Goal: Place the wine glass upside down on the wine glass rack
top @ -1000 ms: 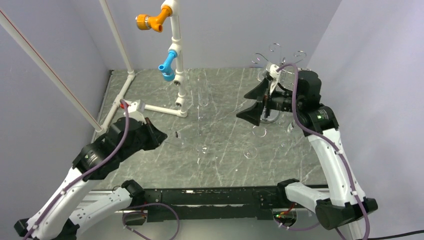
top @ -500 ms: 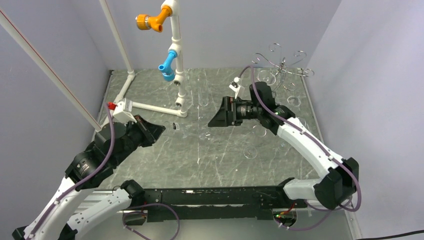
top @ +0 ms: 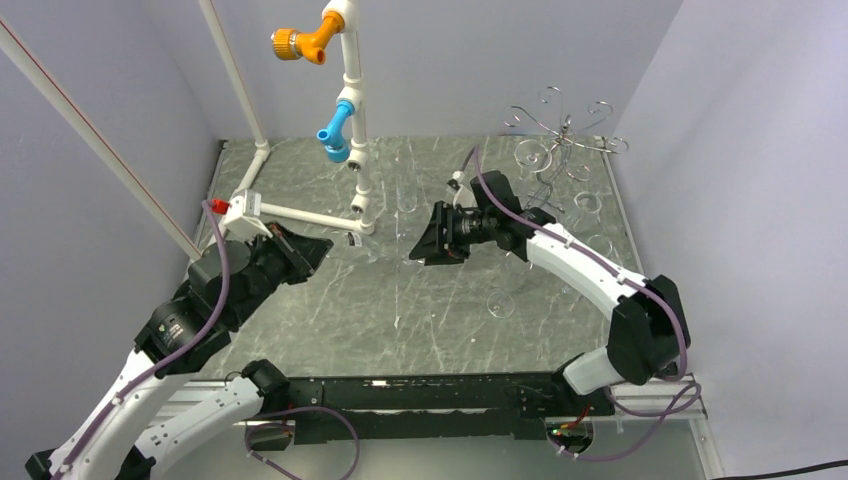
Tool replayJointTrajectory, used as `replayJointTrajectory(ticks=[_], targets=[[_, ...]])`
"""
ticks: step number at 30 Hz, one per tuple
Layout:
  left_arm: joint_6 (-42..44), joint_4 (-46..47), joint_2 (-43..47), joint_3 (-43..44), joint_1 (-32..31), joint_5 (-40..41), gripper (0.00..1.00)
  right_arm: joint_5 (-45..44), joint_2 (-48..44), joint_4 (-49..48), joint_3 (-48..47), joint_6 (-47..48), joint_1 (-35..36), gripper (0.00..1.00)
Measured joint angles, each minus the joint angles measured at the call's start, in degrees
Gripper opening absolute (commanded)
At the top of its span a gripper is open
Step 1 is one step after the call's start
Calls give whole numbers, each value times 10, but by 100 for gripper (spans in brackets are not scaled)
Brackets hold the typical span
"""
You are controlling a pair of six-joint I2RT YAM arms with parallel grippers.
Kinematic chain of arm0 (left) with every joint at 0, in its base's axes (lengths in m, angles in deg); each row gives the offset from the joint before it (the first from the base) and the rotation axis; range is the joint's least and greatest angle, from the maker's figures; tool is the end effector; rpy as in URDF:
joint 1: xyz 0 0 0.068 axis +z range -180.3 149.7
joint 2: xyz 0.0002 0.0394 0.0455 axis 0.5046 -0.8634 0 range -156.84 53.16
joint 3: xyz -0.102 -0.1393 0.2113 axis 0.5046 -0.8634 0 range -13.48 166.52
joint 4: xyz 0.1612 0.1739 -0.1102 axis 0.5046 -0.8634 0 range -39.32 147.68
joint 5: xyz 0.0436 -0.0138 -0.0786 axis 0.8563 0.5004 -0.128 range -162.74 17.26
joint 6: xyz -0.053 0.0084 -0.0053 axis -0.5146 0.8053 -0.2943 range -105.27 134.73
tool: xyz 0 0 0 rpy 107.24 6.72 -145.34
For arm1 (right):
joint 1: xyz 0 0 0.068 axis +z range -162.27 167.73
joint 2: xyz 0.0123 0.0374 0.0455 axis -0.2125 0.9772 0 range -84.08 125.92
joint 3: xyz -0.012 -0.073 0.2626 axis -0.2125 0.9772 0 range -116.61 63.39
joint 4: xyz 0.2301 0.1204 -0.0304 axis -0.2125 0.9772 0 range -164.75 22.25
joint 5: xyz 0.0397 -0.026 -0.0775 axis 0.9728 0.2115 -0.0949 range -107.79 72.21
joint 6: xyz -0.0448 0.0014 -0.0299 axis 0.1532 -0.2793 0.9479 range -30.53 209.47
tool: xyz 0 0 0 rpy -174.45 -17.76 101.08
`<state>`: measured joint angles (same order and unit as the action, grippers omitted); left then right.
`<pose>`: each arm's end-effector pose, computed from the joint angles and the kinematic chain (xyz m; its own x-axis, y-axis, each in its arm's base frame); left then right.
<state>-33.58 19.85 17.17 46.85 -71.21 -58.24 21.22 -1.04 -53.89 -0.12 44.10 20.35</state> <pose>0.0892 -0.0655 0.3990 -0.4533 -0.5639 -0.6904 0.1677 0.7067 -0.6873 0.2544 0.1895 0.2844 -0.9689 0.0364 -0.2448 -0.1895 0.5269 0.8285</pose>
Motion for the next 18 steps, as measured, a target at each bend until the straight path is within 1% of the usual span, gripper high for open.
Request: replayJointTrajectory(ticks=[1,3,5,6,8,12,13,17,18], targets=[[0,2,0,0,0,1,0,2,4,-3,0,-3,1,42],[0,3,-1,0,0,3,0,9,14,-13,0,-14,2,39],[0,3,0,0,0,4,0,16,23,-22,-1,-22,3,39],[0,3,0,0,0,4,0,21,28,-26,-1,-27,4,36],[0,3,2,0,0,4,0,28,36,-35,-1,-35,4,22],[0,3,10,0,0,10,0,47,43,-57,-1,-50,4,2],[0,2,14,0,1,16,0,53,43,-64,-1,-51,3,0],[0,5,31,0,4,37,0,73,43,-77,-21,-40,1,0],[0,10,35,0,4,38,5,73,42,-77,-28,-35,1,0]])
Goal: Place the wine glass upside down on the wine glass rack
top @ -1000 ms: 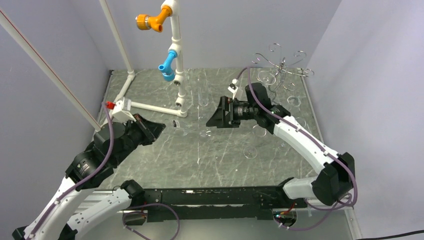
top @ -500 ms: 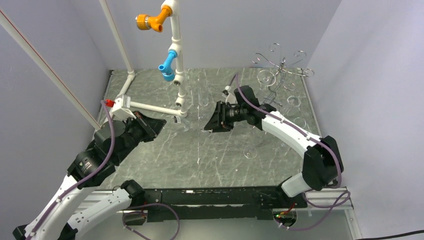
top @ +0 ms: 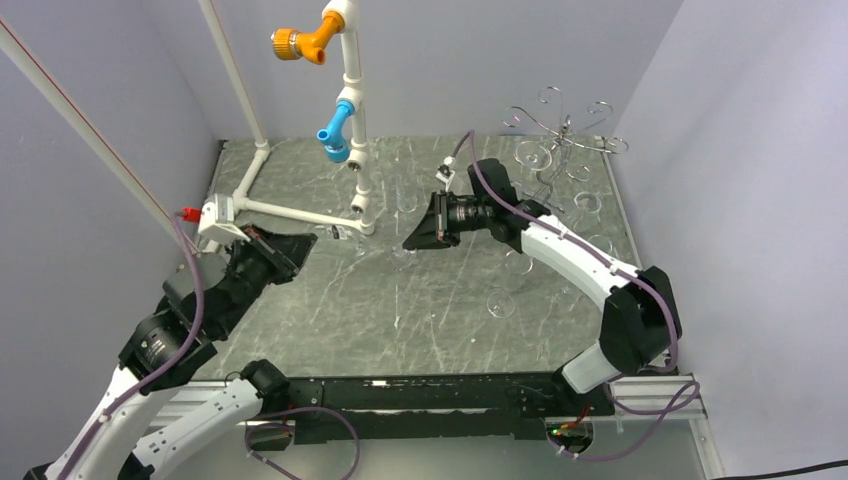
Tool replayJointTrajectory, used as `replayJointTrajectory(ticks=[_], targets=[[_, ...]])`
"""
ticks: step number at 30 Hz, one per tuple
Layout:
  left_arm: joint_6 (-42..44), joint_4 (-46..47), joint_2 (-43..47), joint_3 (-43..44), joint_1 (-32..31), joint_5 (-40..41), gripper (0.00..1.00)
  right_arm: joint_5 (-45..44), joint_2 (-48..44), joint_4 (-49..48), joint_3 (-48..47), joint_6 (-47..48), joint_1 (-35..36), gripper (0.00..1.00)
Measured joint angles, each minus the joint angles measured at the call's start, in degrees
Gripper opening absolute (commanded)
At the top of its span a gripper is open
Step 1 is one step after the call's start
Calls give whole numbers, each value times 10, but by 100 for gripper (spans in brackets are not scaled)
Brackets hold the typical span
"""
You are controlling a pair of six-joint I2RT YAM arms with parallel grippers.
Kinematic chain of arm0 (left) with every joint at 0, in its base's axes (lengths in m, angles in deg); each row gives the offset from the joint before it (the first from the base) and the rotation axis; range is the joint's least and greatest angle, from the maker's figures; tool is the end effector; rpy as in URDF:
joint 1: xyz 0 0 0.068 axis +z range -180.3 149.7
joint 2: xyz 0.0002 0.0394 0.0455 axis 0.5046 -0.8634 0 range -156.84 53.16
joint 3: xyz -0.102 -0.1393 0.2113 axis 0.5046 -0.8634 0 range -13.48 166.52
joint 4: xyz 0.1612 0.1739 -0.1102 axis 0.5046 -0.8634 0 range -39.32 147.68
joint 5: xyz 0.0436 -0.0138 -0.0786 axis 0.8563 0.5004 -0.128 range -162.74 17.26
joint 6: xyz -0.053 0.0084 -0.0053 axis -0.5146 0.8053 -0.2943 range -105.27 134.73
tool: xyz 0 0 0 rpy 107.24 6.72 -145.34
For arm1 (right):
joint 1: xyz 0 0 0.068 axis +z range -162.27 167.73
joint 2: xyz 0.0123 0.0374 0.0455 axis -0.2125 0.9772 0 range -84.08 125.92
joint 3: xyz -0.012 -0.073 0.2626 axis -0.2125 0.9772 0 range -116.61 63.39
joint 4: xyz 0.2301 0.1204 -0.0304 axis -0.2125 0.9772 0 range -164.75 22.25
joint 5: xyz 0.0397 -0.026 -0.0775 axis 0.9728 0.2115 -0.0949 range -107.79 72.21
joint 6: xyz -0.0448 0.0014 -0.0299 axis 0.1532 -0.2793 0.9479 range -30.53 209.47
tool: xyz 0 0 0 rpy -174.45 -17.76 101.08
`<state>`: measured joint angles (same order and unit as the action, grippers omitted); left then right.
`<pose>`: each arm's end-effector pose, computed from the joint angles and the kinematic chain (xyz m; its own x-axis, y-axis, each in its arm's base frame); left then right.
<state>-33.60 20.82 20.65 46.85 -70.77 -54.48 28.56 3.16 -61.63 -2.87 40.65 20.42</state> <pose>0.0776 -0.0516 0.4059 -0.3640 -0.6219 -0.6934 0.1641 0.6900 -0.7050 0.2715 0.2049 0.2903 -0.9708 -0.0057 -0.2399 -0.2223 0.3974 0.8903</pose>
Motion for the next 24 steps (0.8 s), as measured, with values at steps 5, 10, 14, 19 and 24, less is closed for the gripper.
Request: replayJointTrajectory(ticks=[5,10,14,19,24], targets=[[-5,40,22,-9,0,-15,66,-10,-24,10,-35,46,-6,0],[-10,67,40,-26,-3,-48,97,-20,-79,29,-60,99,-29,0],[-6,69,59,-26,-3,-49,99,-24,-112,54,-87,159,-71,0],[11,52,88,-12,-3,-24,99,-63,-122,122,-163,283,-127,0],[24,42,125,-9,-3,12,99,-149,-139,176,-258,458,-135,0]])
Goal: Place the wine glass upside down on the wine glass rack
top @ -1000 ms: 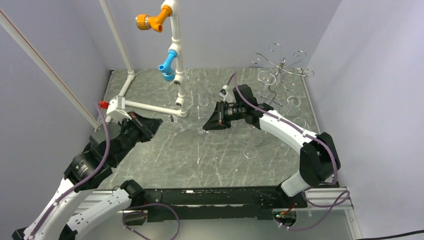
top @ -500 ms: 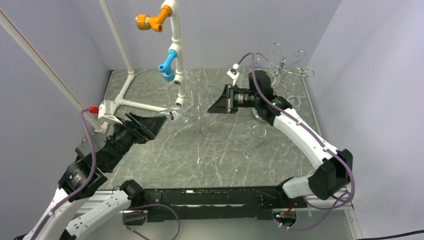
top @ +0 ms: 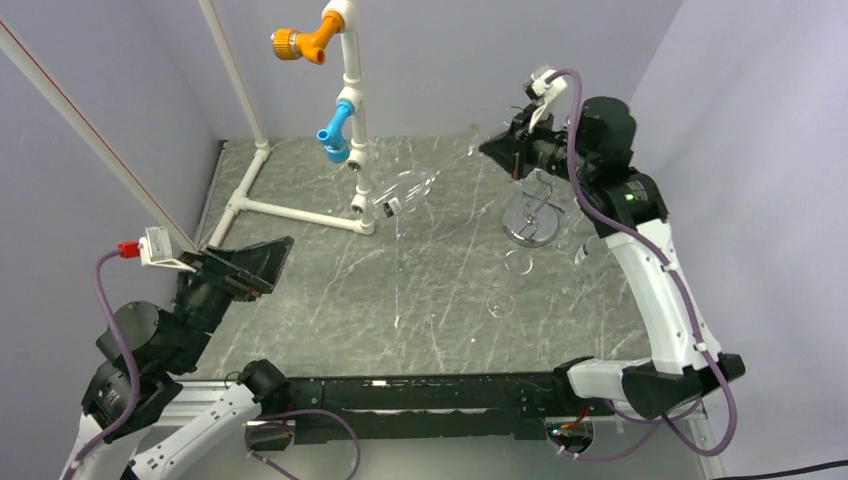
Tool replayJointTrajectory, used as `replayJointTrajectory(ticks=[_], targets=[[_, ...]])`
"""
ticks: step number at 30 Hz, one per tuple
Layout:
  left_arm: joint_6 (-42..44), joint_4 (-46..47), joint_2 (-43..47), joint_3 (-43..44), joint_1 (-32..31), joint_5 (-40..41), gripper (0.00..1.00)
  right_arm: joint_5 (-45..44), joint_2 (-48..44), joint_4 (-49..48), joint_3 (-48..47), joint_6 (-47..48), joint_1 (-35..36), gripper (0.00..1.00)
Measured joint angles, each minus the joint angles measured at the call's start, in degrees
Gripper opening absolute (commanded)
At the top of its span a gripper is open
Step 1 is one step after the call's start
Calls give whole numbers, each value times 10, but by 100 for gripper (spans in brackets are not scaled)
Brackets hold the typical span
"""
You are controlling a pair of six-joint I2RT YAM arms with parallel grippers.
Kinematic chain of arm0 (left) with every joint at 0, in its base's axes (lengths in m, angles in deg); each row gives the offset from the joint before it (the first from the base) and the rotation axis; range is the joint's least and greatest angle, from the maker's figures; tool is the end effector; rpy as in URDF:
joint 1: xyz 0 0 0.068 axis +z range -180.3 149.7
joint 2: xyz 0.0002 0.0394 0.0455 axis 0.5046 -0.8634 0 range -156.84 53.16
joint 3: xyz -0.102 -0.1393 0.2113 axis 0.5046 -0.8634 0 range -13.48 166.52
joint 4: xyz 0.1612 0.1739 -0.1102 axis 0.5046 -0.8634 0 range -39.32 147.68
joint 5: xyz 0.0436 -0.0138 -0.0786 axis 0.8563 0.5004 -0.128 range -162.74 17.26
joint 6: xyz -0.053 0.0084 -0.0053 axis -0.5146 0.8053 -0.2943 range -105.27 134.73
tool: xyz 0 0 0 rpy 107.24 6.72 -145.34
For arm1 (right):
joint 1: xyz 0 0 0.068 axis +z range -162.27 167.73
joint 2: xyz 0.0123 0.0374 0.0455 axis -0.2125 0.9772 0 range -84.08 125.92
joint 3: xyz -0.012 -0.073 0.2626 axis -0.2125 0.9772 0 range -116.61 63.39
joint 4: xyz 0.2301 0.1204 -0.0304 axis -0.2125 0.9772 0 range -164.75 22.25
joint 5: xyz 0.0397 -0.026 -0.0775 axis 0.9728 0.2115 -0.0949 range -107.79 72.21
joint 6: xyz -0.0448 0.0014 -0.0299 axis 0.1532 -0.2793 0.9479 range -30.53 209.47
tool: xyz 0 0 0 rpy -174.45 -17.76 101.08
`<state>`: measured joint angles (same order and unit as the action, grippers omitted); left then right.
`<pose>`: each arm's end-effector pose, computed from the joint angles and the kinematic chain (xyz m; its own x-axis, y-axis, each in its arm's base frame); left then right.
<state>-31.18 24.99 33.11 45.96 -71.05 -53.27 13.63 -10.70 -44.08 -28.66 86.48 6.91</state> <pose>0.0305 -0.0106 0.4185 -0.2003 -0.7212 -0.6631 0.3173 0.5926 -0.7404 0.2389 0.1028 0.4801 -0.2359 -0.0350 -0.9711 -0.7506 0.6413 0.1593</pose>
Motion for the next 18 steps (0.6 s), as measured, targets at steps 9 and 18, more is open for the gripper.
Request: replayJointTrajectory(ticks=[9,18], targets=[[2,-19,7,-18,0,14,99,-121,-10,28,-109,344,2,0],[2,-24,-13,-26,0,5,99,-217,48,7,-87,518,2,0]])
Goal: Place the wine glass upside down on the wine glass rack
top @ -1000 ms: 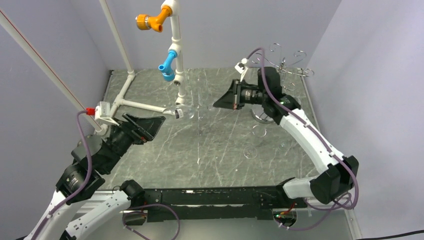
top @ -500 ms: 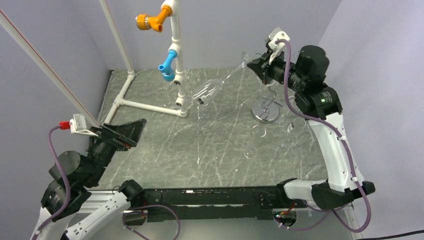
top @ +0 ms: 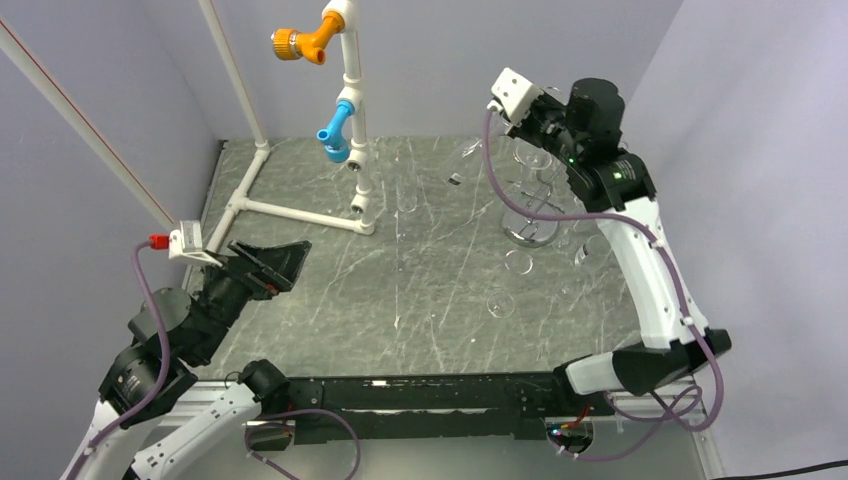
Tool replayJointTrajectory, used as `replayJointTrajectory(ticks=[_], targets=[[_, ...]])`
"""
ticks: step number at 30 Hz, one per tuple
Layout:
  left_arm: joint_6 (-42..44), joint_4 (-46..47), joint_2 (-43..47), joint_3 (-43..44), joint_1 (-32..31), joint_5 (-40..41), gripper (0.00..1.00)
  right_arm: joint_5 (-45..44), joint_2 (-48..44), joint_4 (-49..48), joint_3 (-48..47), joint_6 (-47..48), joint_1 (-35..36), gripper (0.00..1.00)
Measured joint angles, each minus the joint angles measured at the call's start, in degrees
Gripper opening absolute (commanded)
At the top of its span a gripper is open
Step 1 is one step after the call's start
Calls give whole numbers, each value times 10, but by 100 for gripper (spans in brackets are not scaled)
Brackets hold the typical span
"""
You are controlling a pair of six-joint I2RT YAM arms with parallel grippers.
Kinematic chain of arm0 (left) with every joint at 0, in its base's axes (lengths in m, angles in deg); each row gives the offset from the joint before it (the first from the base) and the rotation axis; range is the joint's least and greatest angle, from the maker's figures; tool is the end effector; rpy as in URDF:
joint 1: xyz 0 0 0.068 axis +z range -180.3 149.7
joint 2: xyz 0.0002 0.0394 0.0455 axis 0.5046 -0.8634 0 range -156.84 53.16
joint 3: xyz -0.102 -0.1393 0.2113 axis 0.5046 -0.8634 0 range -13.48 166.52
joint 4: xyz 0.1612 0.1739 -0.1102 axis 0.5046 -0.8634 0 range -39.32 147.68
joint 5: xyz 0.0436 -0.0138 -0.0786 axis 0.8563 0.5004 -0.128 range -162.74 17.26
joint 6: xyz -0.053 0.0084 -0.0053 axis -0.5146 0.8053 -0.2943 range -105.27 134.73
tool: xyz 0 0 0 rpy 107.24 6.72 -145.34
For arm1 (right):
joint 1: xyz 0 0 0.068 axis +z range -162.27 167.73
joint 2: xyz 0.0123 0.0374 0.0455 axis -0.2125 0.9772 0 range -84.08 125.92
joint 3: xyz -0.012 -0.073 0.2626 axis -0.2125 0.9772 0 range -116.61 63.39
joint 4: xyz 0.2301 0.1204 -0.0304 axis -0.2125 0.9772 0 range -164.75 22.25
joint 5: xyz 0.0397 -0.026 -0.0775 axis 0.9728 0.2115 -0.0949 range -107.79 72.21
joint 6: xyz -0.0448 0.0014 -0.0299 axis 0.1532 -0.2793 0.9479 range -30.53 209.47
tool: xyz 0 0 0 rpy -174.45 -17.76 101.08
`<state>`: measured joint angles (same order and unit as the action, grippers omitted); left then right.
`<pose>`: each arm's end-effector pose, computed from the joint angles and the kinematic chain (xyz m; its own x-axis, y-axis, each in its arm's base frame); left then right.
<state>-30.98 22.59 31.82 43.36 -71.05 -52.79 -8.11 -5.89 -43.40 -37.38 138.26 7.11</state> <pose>0.0429 -0.0209 0.4015 -0.2503 -0.6724 -0.6965 0.2519 0.6494 -0.7175 0.2592 0.0976 0.5048 0.2691 -0.6915 -0.6704 -0.4270 0.5383 -0.7266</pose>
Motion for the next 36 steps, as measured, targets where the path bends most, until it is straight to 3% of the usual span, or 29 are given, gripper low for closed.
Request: replayJointTrajectory(ticks=[11,27,36], targets=[[0,-1,-4,-19,0,-7,99,-68,55,-10,10,78,-10,0],[18,-3,-8,-30,0,-14,99,-118,59,-10,31,96,-35,0],[22,-3,-14,-30,0,-22,100,-122,107,-14,23,100,-34,0]])
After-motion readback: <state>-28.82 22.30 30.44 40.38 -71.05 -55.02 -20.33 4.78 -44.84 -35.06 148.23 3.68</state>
